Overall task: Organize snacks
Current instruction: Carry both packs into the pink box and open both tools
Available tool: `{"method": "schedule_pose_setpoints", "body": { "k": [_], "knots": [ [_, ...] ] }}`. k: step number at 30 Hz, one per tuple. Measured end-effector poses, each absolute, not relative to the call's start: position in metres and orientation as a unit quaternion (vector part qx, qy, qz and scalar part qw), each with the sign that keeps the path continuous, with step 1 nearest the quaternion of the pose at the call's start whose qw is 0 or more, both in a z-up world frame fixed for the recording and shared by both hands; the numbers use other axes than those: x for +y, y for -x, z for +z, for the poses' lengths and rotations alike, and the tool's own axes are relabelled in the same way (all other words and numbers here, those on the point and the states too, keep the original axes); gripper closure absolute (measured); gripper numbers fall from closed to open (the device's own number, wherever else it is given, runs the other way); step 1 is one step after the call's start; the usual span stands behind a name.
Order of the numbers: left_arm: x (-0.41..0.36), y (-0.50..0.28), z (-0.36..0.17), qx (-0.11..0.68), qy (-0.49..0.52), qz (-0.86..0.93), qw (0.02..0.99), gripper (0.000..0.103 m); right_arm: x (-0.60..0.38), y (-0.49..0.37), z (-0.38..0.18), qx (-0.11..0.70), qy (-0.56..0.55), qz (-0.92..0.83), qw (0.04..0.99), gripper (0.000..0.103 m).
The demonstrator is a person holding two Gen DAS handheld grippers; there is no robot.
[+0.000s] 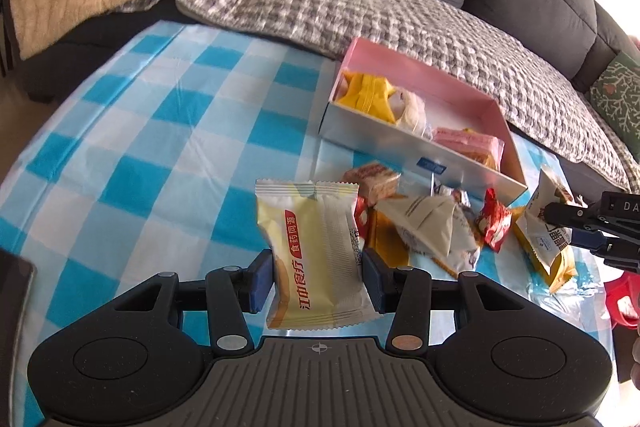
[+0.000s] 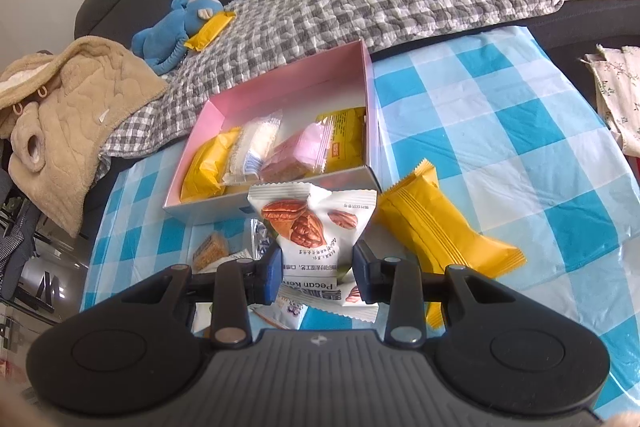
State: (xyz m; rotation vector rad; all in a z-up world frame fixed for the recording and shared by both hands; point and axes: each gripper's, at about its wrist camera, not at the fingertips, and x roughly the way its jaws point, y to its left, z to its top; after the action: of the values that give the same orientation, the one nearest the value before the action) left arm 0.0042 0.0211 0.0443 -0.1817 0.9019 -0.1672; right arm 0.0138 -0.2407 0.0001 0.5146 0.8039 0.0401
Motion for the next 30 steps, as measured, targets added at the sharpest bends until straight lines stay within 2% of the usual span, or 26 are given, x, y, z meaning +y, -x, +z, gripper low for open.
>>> {"method": "schedule_pose_setpoints", "body": {
  "k": [16,30],
  "knots": [
    [-0.021,-0.081,0.071,0.391,0.054,-0.12,0.911,0.058,-0.251,-0.038,0.006,0.355,-0.257,0.023,0.898,0.07],
    [-0.049,-0.147,0.059,0.395,0.046,-0.192,0.897,0.058,-0.239,-0.082,-0.006,0.357,-0.304,0.063,0.881,0.07]
  ]
}}
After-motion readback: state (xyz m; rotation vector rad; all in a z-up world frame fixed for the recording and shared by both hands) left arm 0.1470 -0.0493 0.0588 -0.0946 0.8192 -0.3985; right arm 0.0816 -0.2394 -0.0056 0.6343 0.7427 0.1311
